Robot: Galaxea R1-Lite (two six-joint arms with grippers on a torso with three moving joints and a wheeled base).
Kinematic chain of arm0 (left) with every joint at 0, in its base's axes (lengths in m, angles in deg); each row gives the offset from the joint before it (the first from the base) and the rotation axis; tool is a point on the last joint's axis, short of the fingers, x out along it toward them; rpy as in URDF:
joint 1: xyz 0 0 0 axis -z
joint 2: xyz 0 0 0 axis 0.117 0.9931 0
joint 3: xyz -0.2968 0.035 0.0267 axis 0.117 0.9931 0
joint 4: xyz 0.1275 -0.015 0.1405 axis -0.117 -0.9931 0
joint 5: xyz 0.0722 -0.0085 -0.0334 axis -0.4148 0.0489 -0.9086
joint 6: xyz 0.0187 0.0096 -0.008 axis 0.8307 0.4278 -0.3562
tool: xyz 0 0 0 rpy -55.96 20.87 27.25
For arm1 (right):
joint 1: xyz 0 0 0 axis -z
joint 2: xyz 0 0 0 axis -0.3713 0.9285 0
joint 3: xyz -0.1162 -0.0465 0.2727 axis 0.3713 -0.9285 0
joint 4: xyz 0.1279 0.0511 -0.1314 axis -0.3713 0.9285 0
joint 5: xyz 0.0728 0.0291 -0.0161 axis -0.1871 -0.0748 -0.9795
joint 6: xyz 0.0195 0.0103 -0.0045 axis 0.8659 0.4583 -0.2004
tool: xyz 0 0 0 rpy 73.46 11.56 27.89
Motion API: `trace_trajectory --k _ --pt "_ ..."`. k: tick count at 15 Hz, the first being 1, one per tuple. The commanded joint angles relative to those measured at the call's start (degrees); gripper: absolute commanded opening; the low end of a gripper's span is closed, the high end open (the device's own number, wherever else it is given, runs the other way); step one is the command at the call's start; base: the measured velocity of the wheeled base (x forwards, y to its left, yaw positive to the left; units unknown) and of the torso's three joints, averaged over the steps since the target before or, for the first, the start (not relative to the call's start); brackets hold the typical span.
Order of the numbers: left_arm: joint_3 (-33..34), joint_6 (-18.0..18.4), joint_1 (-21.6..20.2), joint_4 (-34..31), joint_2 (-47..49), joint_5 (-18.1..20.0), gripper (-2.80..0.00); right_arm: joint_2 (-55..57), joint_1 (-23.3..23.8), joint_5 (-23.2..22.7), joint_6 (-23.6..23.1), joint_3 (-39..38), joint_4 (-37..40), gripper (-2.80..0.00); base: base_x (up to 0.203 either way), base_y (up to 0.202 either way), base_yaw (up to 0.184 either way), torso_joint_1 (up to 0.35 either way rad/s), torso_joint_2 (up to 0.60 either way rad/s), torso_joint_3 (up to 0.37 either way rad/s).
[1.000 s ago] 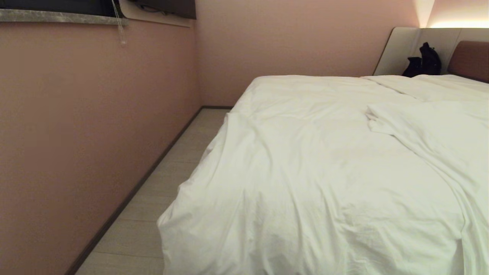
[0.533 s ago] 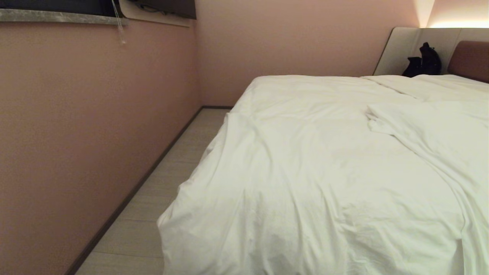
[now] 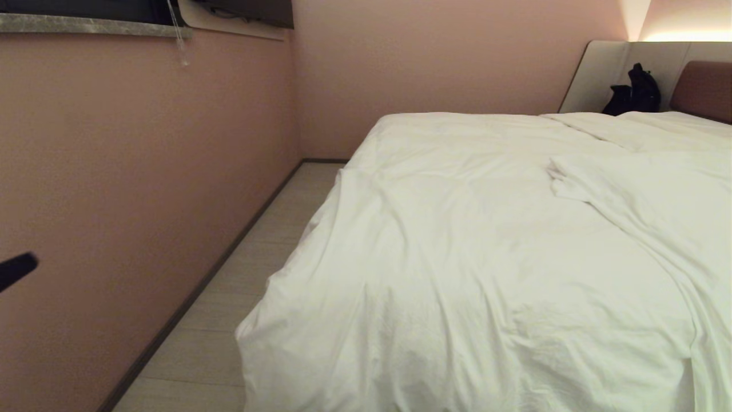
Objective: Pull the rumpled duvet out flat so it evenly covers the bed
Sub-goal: Flatten the corners of the folded blanket
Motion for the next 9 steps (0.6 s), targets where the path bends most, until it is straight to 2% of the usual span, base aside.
trace_trajectory --k 1,4,6,9 --pt "-8.3 -2.6 -0.1 5.3 27.5 3.7 -2.8 0.1 0.0 0.0 0.0 0.0 0.0 -2.8 0.0 0.0 0.0 0.0 0.0 0.0" --pt "-22.6 -5.5 -0.2 12.6 48.2 12.9 -2.8 0.1 0.0 0.0 0.0 0.0 0.0 -2.8 0.0 0.0 0.0 0.0 0.0 0.0" --pt "-31.9 -6.7 -0.3 15.5 58.3 22.4 -2.8 0.1 0.0 0.0 0.0 0.0 0.0 -2.8 0.0 0.0 0.0 0.0 0.0 0.0" --pt "-37.3 -7.5 -0.4 18.0 66.3 35.1 -2.8 0.1 0.0 0.0 0.0 0.0 0.0 -2.8 0.0 0.0 0.0 0.0 0.0 0.0"
